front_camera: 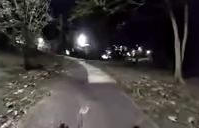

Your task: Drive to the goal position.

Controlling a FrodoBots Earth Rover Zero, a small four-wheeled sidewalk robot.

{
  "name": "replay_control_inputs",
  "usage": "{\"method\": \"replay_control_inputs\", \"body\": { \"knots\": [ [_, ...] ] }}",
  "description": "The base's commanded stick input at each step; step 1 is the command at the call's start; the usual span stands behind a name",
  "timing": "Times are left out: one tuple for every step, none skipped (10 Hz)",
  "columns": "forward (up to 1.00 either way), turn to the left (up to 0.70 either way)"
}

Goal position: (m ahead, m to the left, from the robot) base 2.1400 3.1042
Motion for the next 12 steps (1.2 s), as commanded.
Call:
{"method": "replay_control_inputs", "body": {
  "knots": [
    [0.45, 0.27],
    [0.45, 0.27],
    [0.45, 0.27],
    [0.45, 0.27],
    [0.45, 0.27],
    [0.45, 0.27],
    [0.45, 0.27],
    [0.45, 0.27],
    [0.45, 0.27],
    [0.45, 0.23],
    [0.45, 0.05],
    [0.45, 0.0]
  ]
}}
